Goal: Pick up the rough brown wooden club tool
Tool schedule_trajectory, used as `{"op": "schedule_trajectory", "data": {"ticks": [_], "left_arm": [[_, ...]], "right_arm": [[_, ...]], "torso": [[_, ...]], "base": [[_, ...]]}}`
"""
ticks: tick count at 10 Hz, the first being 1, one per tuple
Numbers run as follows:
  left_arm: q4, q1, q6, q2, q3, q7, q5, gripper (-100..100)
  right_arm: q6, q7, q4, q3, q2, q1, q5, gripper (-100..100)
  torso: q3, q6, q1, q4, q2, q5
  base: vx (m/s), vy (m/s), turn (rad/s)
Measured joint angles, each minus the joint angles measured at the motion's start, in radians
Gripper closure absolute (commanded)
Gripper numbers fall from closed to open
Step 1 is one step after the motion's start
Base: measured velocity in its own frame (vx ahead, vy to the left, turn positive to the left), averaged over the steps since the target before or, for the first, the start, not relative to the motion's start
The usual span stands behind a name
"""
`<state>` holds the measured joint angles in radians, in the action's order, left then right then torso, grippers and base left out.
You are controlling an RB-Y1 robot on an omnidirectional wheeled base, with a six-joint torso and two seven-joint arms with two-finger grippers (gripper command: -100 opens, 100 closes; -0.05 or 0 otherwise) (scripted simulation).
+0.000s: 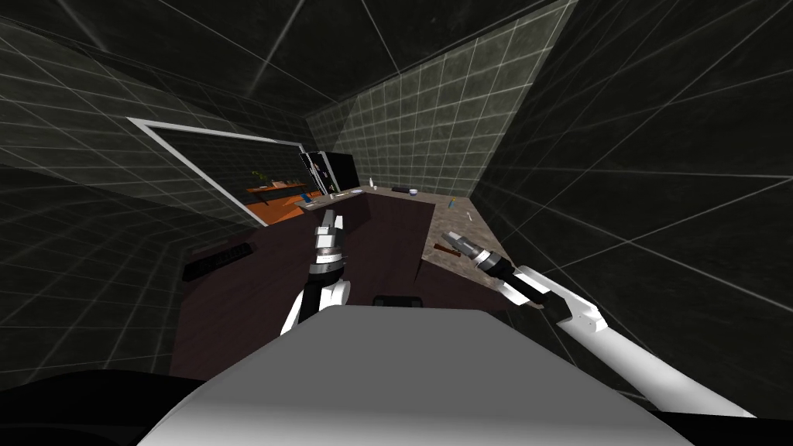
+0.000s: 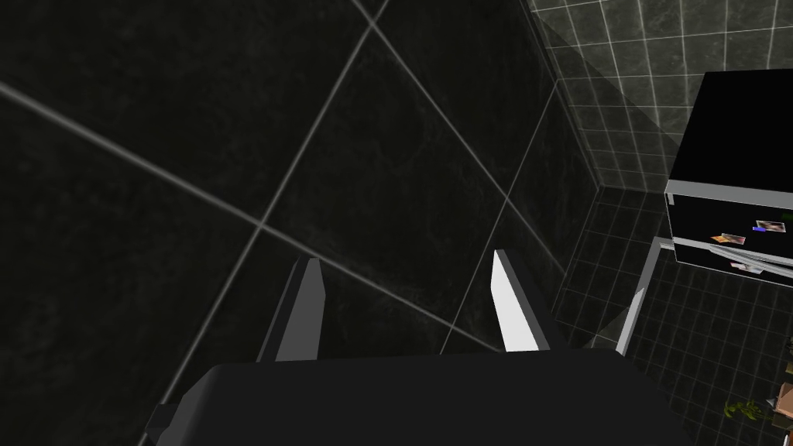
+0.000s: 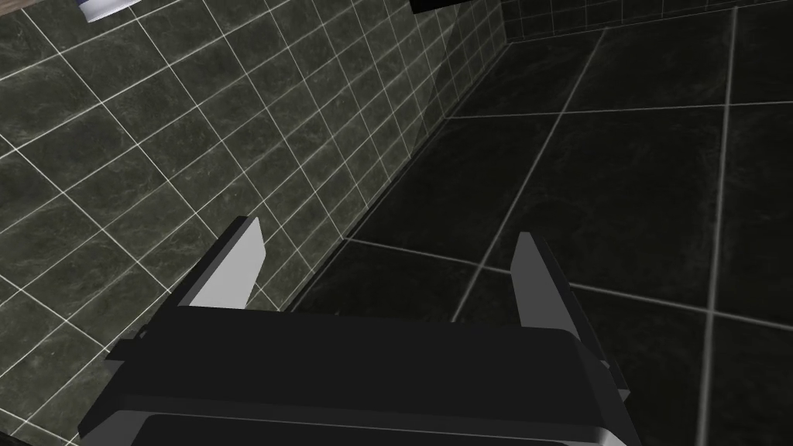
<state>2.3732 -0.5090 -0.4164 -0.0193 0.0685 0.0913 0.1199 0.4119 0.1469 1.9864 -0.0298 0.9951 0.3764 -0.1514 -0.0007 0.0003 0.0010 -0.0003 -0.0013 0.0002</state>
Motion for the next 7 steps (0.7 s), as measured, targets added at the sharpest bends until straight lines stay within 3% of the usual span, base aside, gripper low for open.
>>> {"op": "schedule_trajectory", "data": {"ticks": [3,7], "left_arm": [[0.000,0.000,0.000,0.000,0.000,0.000,0.000,0],[0.000,0.000,0.000,0.000,0.000,0.000,0.000,0]], "right_arm": [[-0.017,0.021,-0.026,-0.007,0.062,-0.015,-0.011,-100],[-0.020,0.026,-0.031,-0.005,0.078,-0.015,-0.012,-100]], "torso": [[0.000,0.000,0.000,0.000,0.001,0.000],[0.001,0.001,-0.001,0.001,0.002,0.000]], "base": [[0.011,0.006,0.038],[-0.001,-0.001,-0.005]]}}
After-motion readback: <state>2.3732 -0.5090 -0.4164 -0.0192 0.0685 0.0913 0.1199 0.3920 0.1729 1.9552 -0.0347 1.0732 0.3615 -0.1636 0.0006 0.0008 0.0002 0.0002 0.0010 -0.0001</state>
